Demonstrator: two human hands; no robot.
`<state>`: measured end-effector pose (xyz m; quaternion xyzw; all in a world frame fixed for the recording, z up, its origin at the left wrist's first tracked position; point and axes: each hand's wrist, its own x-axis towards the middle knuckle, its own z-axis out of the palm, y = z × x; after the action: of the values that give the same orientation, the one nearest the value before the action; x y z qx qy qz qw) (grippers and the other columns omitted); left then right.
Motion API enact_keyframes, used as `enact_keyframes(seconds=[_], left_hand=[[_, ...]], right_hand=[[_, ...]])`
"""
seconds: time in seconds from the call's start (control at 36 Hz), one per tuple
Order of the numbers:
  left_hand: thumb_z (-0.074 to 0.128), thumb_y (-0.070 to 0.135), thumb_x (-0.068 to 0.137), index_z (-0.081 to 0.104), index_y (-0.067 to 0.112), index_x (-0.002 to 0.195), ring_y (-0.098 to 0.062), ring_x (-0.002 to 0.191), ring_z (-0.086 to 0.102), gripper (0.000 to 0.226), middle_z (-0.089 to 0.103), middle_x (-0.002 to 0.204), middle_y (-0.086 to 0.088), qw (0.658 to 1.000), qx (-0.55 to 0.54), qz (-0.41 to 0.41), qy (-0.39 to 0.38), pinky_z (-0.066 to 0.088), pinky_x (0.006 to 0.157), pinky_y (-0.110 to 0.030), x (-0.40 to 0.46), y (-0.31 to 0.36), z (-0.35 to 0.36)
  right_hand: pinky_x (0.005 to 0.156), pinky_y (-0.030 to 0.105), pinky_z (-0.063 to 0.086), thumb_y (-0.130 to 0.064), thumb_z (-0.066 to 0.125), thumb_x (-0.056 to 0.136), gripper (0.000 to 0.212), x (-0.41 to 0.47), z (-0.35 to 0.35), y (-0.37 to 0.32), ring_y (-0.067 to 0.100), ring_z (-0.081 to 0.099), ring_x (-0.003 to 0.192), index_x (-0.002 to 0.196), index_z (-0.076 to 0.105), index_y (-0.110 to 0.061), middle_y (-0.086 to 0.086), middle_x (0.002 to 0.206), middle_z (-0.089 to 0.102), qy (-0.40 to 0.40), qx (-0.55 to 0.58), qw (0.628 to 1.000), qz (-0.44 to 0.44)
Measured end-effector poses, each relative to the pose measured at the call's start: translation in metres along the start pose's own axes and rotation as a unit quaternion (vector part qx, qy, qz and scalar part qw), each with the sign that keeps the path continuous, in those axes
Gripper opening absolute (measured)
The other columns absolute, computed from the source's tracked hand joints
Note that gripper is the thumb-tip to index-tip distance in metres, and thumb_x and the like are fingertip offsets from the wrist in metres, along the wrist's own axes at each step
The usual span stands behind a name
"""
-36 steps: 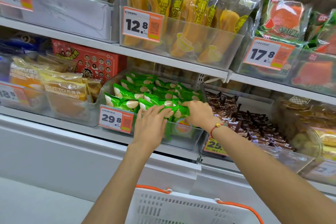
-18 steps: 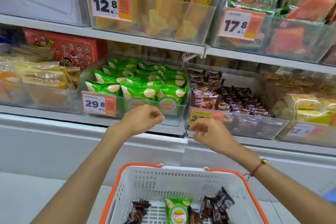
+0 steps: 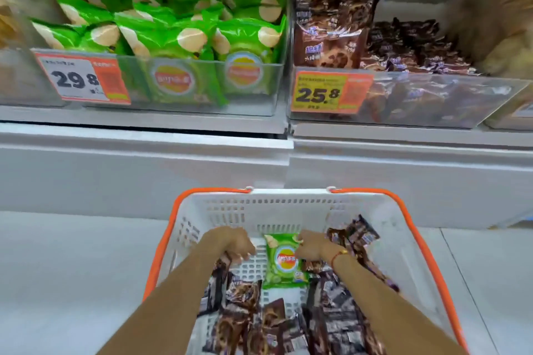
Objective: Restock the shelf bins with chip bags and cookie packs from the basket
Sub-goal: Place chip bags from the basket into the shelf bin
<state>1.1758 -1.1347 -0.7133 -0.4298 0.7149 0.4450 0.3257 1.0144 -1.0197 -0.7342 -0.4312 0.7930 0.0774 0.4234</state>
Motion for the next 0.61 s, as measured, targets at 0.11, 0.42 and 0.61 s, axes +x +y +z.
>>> enact_keyframes(seconds=[0.11, 0.42, 0.61], left_hand=[[0.043, 0.016, 0.099, 0.051, -0.009, 0.127, -0.016, 0.064, 0.044, 0.038, 0.061, 0.112, -0.022, 0.997, -0.056, 0.003, 0.054, 0.036, 0.057, -0.024, 0.039, 0.002, 0.034], [0.049, 0.037, 0.098, 0.046, 0.013, 0.096, -0.012, 0.062, 0.039, 0.025, 0.036, 0.071, -0.003, 0.966, -0.237, -0.037, 0.092, 0.033, 0.055, -0.024, 0.085, 0.024, 0.074], [0.056, 0.036, 0.096, 0.065, -0.005, 0.083, -0.031, 0.081, 0.062, 0.043, 0.057, 0.074, -0.017, 0.972, -0.201, -0.019, 0.123, 0.044, 0.075, -0.040, 0.071, 0.027, 0.061]], right_hand=[[0.099, 0.038, 0.043, -0.020, 0.053, 0.091, 0.037, 0.030, 0.033, 0.018, 0.037, 0.048, 0.117, 0.124, 0.048, -0.005, 0.021, 0.120, 0.049, 0.018, 0.096, 0.994, 0.046], [0.108, 0.043, 0.035, -0.044, 0.043, 0.097, 0.057, 0.060, 0.043, 0.028, 0.034, 0.039, 0.132, 0.139, 0.040, -0.006, 0.014, 0.142, 0.045, 0.040, 0.196, 0.971, 0.127], [0.113, 0.044, 0.028, -0.029, 0.052, 0.096, 0.045, 0.043, 0.021, 0.024, 0.031, 0.044, 0.127, 0.130, 0.048, 0.000, 0.021, 0.138, 0.048, 0.009, 0.243, 0.962, 0.125]])
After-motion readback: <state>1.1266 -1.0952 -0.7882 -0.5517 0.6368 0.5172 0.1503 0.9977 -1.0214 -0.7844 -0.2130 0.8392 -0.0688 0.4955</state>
